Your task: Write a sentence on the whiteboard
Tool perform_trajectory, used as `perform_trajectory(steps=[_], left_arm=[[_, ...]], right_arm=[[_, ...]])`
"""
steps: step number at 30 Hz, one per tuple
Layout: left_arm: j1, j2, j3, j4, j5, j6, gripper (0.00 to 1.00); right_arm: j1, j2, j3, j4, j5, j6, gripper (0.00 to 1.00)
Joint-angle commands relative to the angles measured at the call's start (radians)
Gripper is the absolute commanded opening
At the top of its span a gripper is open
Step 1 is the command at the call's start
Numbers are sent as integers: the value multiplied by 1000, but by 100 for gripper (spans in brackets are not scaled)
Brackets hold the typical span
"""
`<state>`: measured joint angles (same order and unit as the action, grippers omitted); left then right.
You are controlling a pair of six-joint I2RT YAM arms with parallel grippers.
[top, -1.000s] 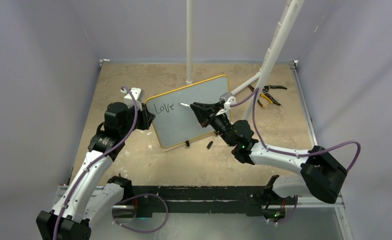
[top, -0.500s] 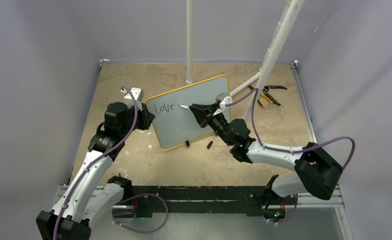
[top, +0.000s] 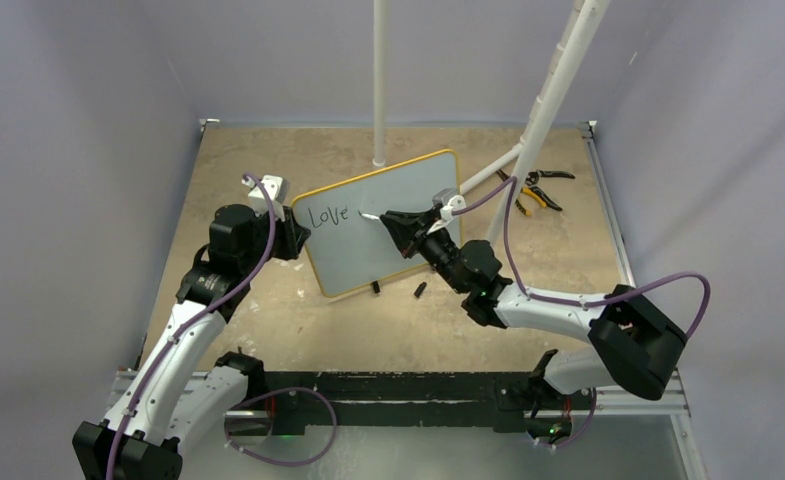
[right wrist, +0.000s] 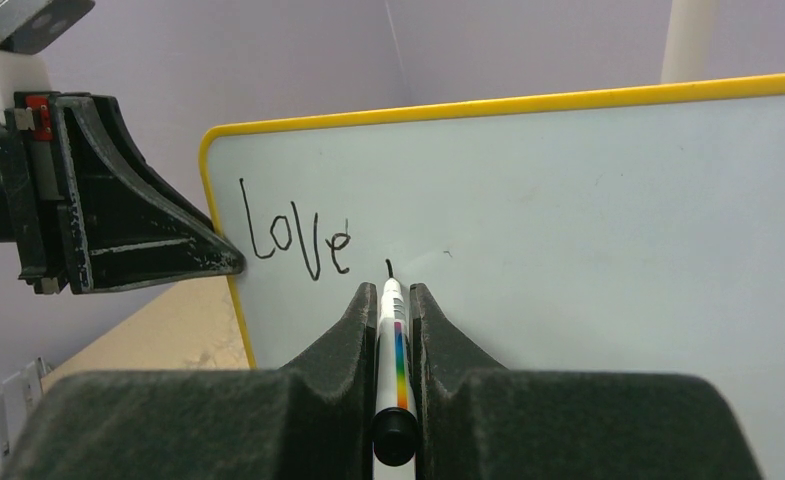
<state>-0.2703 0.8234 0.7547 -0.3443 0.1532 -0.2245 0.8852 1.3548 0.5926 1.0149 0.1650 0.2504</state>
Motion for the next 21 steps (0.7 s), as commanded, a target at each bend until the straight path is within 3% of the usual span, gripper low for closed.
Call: perform_trajectory(steps=[1, 21], left_arm=[[3, -6, -5, 41, -1, 14, 11], [3, -6, -5, 42, 2, 15, 11]], right_arm=[[-14, -9, -21, 23, 30, 40, 0], [-14, 6, 37, 88, 49, 15, 0]])
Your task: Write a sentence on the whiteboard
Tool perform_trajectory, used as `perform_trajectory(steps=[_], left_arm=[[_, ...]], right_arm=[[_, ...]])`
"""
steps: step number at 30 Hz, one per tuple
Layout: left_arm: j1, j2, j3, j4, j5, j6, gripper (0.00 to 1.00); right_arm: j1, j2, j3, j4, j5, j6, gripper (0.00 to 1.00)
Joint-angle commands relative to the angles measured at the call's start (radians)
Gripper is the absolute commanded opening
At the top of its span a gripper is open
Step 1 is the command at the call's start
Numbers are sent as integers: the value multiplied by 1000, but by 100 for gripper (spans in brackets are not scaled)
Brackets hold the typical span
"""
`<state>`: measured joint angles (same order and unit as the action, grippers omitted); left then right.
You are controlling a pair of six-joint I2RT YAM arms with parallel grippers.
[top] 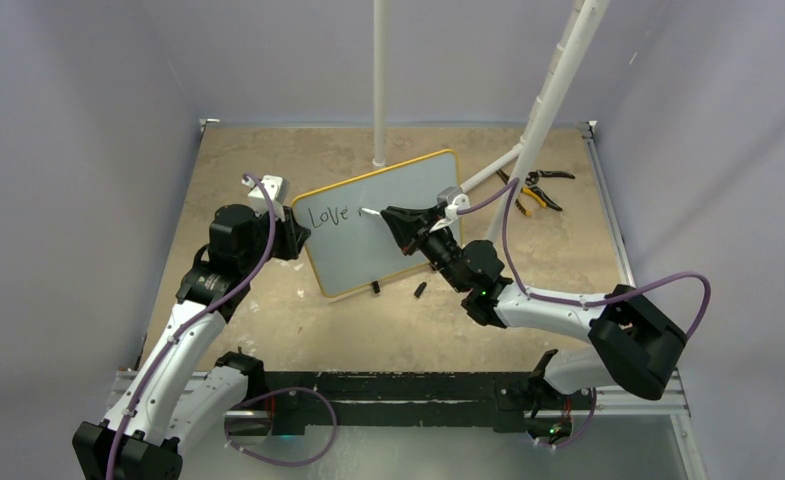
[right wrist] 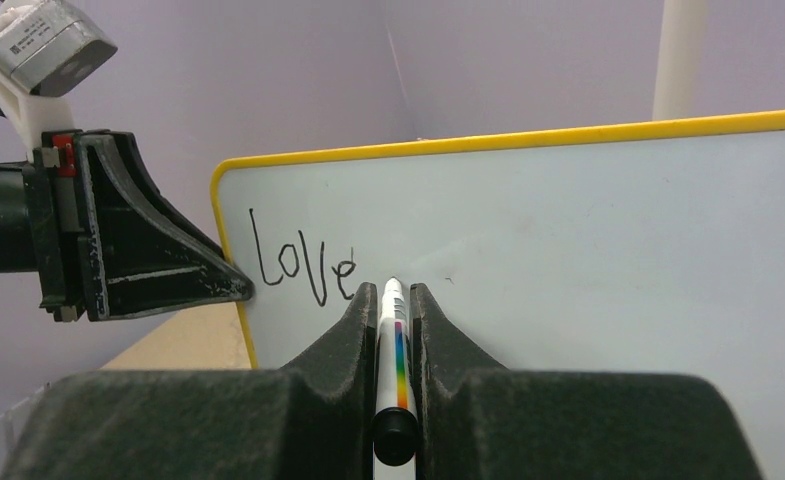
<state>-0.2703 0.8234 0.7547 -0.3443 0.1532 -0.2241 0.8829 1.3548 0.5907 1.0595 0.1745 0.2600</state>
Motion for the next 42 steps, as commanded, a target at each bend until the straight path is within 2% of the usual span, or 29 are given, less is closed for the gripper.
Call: perform_trajectory(steps=[1, 29, 42], left_arm=[[3, -6, -5, 42, 2, 15, 11], [3, -4, -4, 42, 7, 15, 11], [3, -3, -5, 42, 4, 15, 11]], right_arm=[[-12, 6, 39, 42, 42, 5, 0], [-12, -16, -55, 22, 96, 53, 0], [-12, -8, 0, 72, 93, 31, 0]])
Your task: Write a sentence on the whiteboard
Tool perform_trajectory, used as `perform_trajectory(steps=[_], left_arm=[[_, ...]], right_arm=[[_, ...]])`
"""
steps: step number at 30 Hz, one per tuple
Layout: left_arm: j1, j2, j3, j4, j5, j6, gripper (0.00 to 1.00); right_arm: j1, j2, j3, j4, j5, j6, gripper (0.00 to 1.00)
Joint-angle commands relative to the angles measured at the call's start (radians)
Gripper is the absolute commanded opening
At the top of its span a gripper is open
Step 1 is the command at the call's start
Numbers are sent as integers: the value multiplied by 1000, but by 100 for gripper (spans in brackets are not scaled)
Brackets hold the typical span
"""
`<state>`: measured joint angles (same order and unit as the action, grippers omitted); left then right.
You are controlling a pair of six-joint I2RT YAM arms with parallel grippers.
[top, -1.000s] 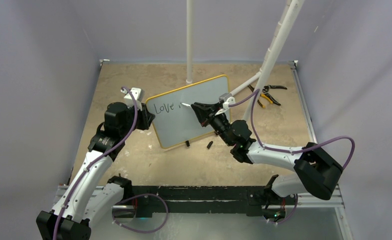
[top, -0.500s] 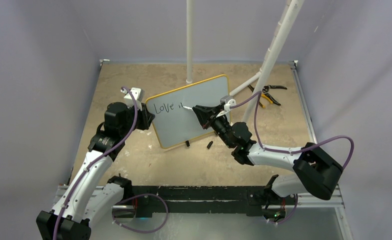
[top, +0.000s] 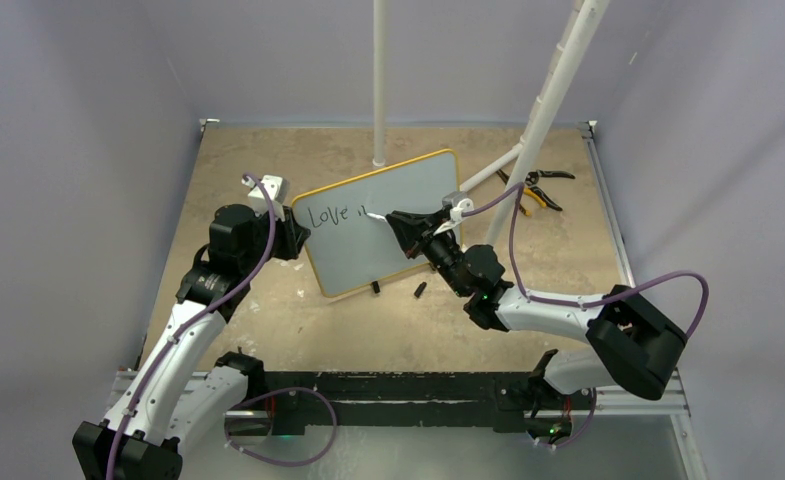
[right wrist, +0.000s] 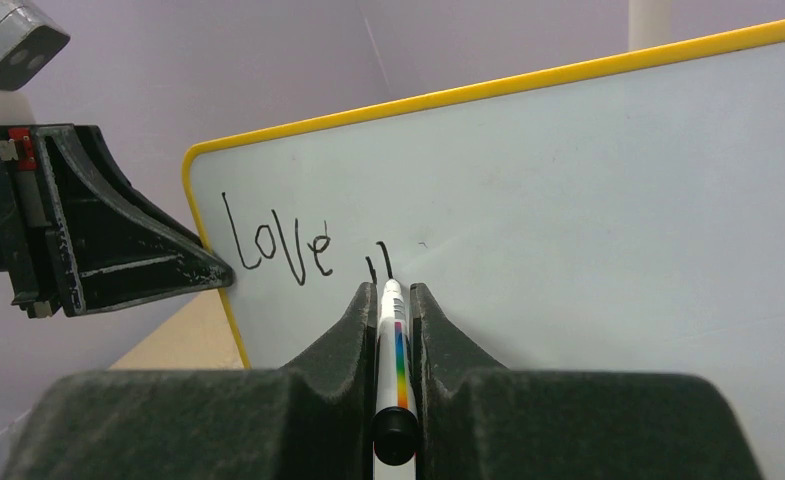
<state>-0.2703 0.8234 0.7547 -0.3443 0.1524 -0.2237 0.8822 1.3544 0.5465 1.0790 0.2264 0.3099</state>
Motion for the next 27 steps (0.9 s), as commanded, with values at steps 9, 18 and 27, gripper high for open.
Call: perform_trajectory(steps=[9, 18, 27], left_arm=[[3, -4, -5, 42, 3, 15, 11], [3, -3, -4, 42, 3, 17, 11], [3, -3, -5, 42, 6, 16, 11]], right_arm=[[-11, 1, 68, 50, 34, -29, 0], [-11, -7, 56, 49, 88, -29, 0], [-11, -29, 27, 27, 108, -25, 0]])
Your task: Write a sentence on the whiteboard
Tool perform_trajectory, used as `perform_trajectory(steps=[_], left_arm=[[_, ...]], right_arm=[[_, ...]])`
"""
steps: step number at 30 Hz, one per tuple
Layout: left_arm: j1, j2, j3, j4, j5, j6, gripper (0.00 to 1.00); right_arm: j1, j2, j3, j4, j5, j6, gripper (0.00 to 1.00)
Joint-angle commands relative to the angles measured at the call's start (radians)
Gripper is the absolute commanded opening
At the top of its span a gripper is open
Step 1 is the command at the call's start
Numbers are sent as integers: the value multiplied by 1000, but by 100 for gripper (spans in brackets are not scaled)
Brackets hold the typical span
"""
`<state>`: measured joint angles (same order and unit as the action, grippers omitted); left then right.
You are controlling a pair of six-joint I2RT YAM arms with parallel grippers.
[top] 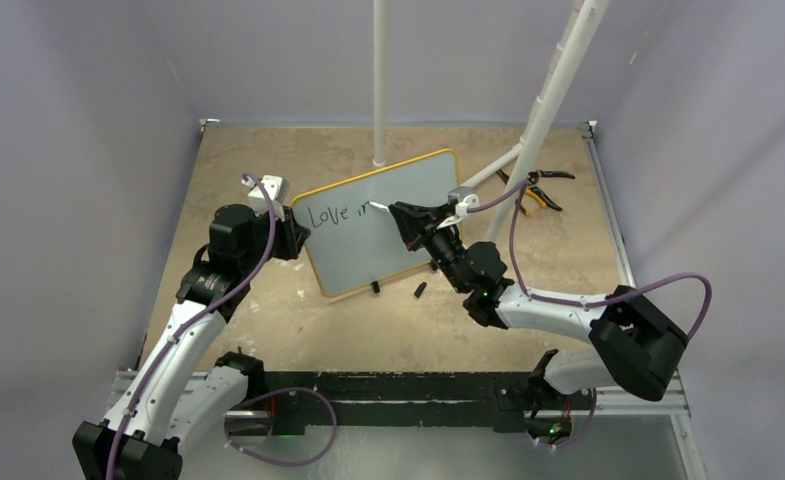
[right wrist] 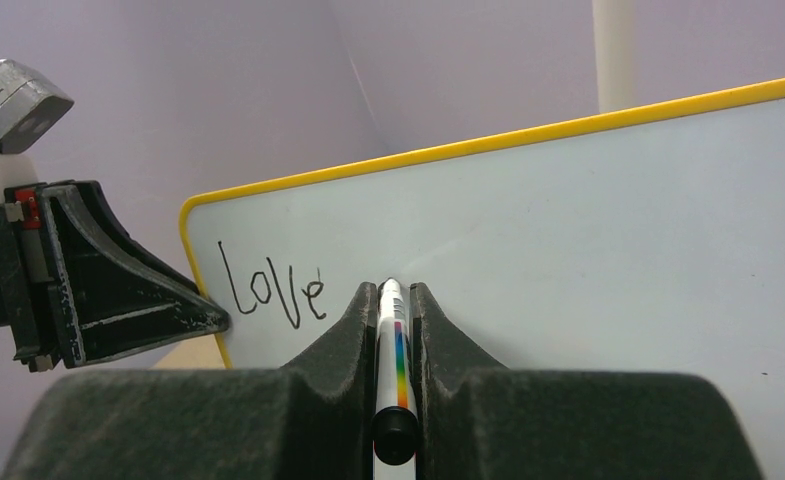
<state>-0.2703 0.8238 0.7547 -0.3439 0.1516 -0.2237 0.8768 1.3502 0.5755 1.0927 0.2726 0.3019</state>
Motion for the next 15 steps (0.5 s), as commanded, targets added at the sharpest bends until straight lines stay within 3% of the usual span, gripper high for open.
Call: perform_trajectory(steps=[1, 15], left_arm=[[3, -3, -5, 41, 7, 15, 11], [3, -5, -3, 42, 8, 15, 11]], right_arm=[[-6, -25, -7, 11, 61, -16, 0], [-6, -42, -75, 6, 75, 23, 0]])
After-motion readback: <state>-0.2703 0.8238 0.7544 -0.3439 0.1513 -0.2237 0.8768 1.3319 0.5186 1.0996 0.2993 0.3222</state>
